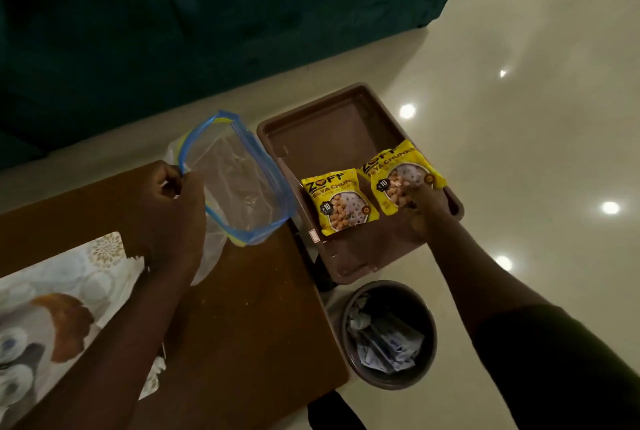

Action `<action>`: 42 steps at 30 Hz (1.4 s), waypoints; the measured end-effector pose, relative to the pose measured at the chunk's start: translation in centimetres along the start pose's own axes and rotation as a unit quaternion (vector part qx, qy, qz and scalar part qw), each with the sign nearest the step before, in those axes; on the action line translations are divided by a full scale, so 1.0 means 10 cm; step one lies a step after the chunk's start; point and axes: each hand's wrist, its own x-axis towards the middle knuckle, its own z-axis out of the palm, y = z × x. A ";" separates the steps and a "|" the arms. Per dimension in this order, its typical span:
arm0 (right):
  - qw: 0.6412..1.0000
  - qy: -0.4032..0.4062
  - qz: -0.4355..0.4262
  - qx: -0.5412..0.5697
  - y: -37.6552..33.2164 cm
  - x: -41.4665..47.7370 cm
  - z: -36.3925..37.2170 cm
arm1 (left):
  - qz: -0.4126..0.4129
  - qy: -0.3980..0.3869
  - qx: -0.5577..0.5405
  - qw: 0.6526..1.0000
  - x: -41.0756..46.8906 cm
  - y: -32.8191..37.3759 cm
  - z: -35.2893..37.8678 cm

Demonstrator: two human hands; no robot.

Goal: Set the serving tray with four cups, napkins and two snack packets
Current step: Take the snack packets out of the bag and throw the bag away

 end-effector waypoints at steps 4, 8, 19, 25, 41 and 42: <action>0.993 0.004 0.046 0.106 0.27 0.11 0.11 | 0.006 -0.009 0.016 1.000 -0.08 -0.07 0.04; 0.991 0.052 0.082 0.089 0.36 0.20 0.20 | 0.006 -0.016 0.014 1.000 -0.18 -0.07 0.12; 0.856 0.172 -0.260 -0.412 0.50 0.00 0.26 | 0.003 -0.013 0.049 0.999 -0.23 -0.01 0.15; 0.792 -0.033 -0.251 -0.555 0.57 0.02 0.29 | -0.001 -0.021 0.015 1.000 -0.23 -0.08 0.08; 0.779 -0.354 -0.423 -0.296 0.60 -1.41 1.40 | -0.170 -0.018 -0.262 0.950 0.26 0.05 -0.52; 0.796 -0.345 -0.412 -0.279 0.62 -1.48 1.46 | -0.175 -0.030 -0.282 0.943 0.26 0.05 -0.55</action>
